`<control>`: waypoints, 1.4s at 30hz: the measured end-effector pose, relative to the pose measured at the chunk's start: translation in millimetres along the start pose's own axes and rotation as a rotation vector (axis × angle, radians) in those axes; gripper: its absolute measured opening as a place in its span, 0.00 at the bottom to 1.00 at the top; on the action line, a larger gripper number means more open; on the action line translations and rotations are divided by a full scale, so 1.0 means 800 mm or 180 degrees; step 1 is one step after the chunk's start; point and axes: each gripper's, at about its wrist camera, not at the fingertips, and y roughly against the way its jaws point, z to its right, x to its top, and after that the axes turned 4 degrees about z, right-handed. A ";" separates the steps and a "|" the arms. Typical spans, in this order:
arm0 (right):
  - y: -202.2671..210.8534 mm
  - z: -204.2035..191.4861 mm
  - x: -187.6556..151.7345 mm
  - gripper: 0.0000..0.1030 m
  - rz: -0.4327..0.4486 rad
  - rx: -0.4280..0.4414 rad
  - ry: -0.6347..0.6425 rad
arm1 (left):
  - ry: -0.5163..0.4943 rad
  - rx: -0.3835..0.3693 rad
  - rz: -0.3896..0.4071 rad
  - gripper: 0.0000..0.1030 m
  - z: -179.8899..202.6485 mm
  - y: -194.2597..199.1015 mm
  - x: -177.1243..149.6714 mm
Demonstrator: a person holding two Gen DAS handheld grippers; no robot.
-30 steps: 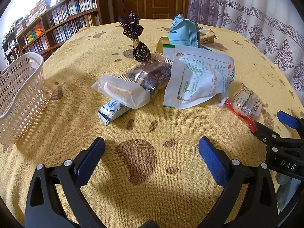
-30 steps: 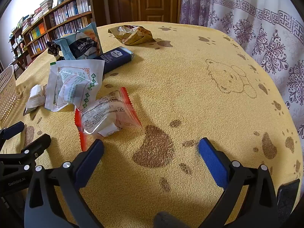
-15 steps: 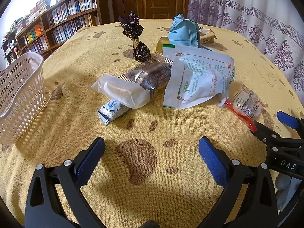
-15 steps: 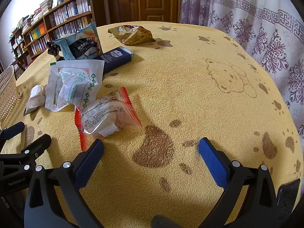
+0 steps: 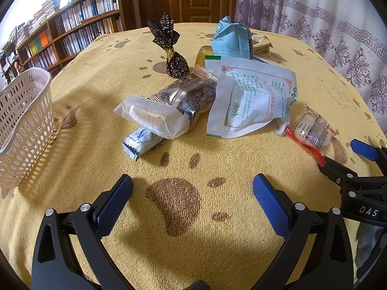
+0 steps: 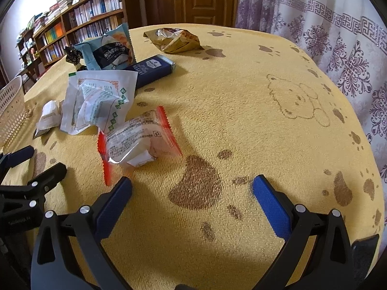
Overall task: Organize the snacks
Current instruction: 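Move the right gripper toward the clear red-ended bread packet, then close the right gripper on the clear red-ended packet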
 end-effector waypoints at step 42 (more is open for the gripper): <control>-0.002 -0.014 0.020 0.52 0.0168 0.0413 0.0377 | 0.0680 -0.0108 0.0253 0.97 -0.054 0.018 0.004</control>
